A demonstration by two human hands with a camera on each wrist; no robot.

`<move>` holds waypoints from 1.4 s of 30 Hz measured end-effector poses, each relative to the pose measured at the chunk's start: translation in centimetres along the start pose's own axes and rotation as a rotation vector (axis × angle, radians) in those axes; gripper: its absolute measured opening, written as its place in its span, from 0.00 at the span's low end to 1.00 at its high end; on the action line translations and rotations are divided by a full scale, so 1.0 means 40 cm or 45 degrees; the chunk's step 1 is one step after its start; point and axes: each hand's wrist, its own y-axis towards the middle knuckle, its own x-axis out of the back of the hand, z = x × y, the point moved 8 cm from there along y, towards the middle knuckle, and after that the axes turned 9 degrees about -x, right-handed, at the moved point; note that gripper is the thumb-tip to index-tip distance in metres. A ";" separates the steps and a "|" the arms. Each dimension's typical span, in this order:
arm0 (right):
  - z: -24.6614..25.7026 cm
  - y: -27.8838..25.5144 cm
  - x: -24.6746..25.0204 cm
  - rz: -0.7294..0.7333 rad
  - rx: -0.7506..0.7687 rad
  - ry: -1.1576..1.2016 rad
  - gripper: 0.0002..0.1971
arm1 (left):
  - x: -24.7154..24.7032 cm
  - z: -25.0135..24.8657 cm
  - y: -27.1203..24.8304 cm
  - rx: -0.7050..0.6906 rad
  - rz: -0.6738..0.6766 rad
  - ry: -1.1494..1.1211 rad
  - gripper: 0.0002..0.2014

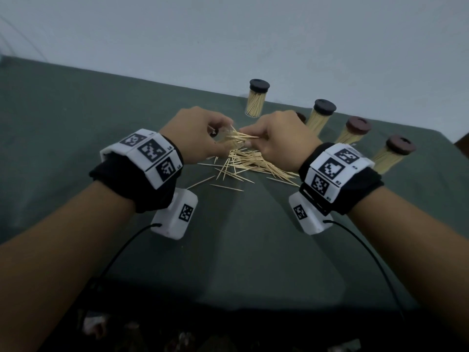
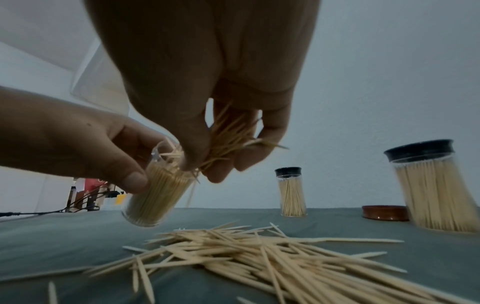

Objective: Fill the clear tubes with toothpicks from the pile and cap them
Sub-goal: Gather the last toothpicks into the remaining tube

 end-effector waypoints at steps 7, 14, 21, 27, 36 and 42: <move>-0.026 -0.008 0.008 -0.074 -0.091 0.184 0.11 | -0.004 -0.004 0.003 -0.006 -0.001 -0.047 0.23; -0.041 -0.010 0.003 0.004 -0.167 0.358 0.13 | -0.007 0.006 0.005 0.007 0.009 -0.083 0.22; -0.047 -0.010 0.003 0.066 -0.122 0.206 0.15 | -0.013 0.013 0.006 0.038 0.019 -0.098 0.22; -0.036 -0.002 -0.004 0.102 -0.047 -0.050 0.18 | -0.008 0.014 0.005 0.037 0.007 -0.024 0.26; 0.007 -0.009 0.013 -0.064 0.044 0.042 0.12 | -0.041 -0.016 0.005 -0.029 0.060 -0.064 0.18; -0.012 -0.007 0.013 -0.010 -0.035 0.094 0.17 | -0.030 0.009 0.007 0.028 0.044 -0.113 0.22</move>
